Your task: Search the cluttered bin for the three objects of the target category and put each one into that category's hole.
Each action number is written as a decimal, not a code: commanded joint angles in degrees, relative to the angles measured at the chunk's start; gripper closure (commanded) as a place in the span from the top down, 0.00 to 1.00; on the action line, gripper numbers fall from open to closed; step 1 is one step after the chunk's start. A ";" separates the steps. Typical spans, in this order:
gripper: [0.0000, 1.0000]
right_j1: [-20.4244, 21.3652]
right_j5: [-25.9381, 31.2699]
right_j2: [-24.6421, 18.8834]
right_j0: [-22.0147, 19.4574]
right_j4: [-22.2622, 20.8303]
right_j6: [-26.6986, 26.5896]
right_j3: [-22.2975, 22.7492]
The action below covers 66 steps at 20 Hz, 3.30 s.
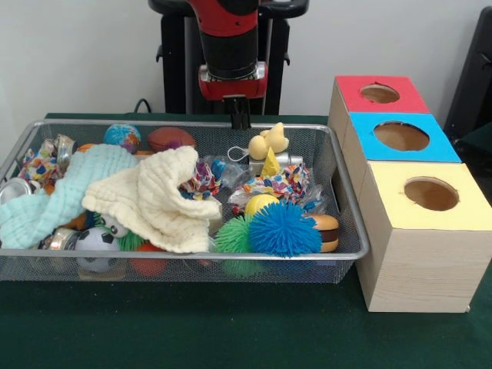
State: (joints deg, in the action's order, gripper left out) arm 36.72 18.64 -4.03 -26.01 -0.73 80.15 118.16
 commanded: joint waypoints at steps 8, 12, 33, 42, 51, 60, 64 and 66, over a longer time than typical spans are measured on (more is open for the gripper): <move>0.00 5.31 6.66 -4.31 2.85 5.77 11.47 0.97; 0.00 4.47 8.22 2.76 7.07 -1.37 6.84 -3.78; 0.00 1.00 0.25 -4.50 5.58 -34.15 -5.08 -14.08; 1.00 2.13 -3.44 -7.49 5.08 -41.06 -3.39 -13.74; 1.00 1.79 -3.37 -10.83 4.39 -47.68 -5.10 -14.04; 1.00 -1.47 -6.39 -12.68 3.03 -54.88 -3.91 -16.17; 1.00 -2.56 -6.69 -12.87 2.36 -56.00 -2.61 -16.92; 1.00 -3.12 -7.38 -12.40 2.53 -56.74 -1.73 -17.37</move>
State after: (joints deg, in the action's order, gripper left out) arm 37.18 14.21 -12.11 -21.98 -52.18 80.16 107.04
